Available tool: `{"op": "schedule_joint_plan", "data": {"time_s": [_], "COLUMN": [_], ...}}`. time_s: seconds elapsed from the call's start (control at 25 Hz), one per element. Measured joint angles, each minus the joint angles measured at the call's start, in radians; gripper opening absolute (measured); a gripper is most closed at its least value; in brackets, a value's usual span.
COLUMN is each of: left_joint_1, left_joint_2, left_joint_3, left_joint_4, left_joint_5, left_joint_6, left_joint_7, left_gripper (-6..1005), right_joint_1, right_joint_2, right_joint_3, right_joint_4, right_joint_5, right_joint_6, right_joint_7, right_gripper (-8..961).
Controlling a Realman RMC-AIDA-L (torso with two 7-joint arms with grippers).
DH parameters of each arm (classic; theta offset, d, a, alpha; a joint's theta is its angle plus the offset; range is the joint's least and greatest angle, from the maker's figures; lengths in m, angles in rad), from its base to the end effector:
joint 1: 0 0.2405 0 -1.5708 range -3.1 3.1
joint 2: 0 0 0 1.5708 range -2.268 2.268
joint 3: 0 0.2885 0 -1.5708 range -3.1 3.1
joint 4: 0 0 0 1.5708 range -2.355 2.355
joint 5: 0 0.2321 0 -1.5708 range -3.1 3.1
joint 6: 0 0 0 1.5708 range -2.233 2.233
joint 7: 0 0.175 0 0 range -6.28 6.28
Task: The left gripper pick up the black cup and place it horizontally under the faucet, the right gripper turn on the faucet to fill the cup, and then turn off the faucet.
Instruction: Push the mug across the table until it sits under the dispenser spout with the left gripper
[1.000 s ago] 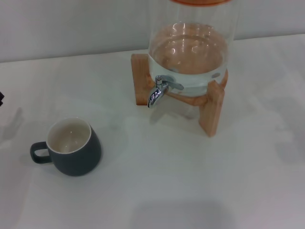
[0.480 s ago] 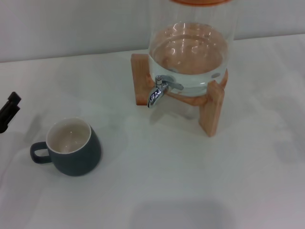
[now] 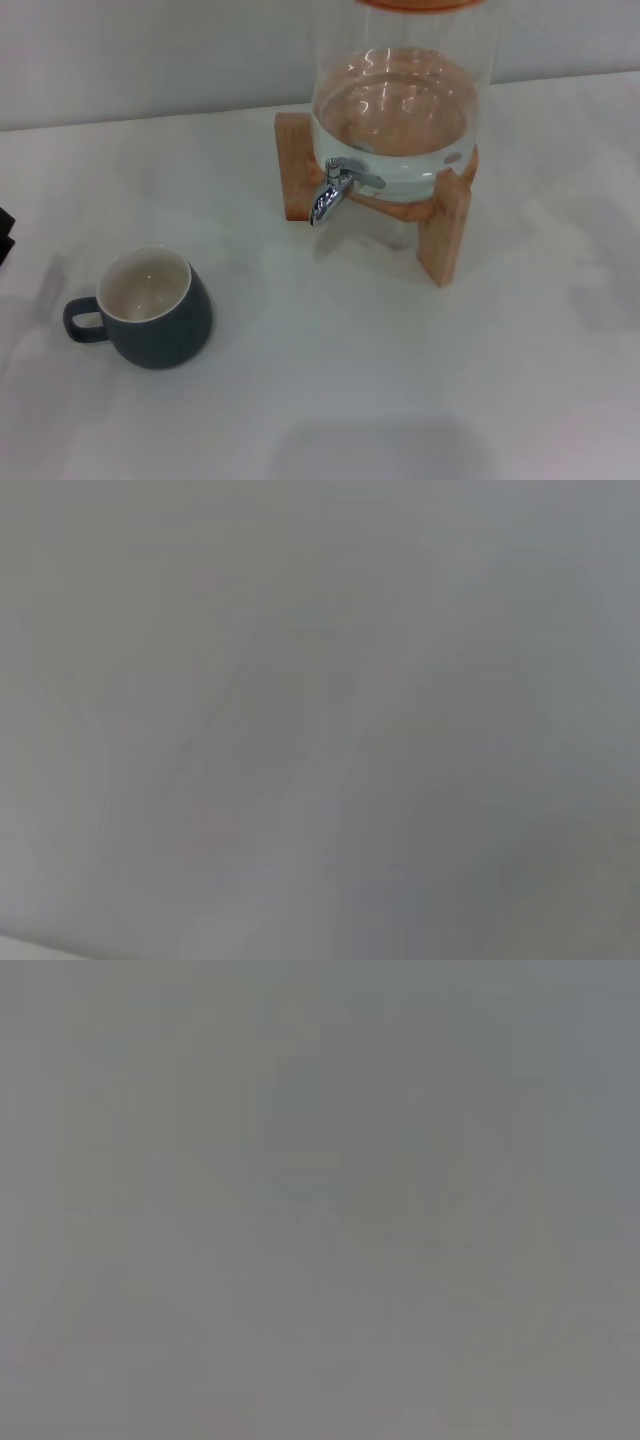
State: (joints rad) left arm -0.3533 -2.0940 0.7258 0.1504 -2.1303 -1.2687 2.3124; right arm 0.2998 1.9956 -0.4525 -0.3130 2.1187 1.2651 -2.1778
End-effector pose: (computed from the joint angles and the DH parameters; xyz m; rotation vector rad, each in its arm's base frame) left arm -0.3871 0.3478 -0.0344 -1.6919 -0.8892 -0.9943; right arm 0.4397 0.3480 0.1038 -1.3694 0.7702 1.0014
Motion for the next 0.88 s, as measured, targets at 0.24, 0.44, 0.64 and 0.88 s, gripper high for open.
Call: {"op": "schedule_joint_plan", "data": {"time_s": [0.24,0.44,0.64,0.88], "left_joint_1": [-0.037,-0.061,-0.065,-0.058], "left_joint_2": [0.000,-0.001,0.004,0.006], "left_joint_3": [0.000,0.000,0.004,0.006], "left_joint_4": [-0.074,-0.115,-0.115,-0.114], "left_joint_5": [-0.019,-0.034,-0.035,-0.032], "left_joint_6": [-0.001,0.001,-0.003,-0.003], "left_joint_7": [0.063,0.106,0.057,0.042], "left_gripper": [776,775,774,773], "right_joint_1": [0.005,0.006,0.006,0.010], "right_joint_2": [0.000,0.001,0.002,0.000], "right_joint_3": [0.000,0.000,0.000,0.000], "right_joint_4": [0.000,0.000,0.000,0.000], "right_joint_5": [0.000,0.000,0.000,0.000], "right_joint_6": [-0.014,-0.025,-0.029,-0.029], "right_joint_7": [-0.004,-0.015,-0.016,-0.016], "right_gripper": [810,810,810,810]}}
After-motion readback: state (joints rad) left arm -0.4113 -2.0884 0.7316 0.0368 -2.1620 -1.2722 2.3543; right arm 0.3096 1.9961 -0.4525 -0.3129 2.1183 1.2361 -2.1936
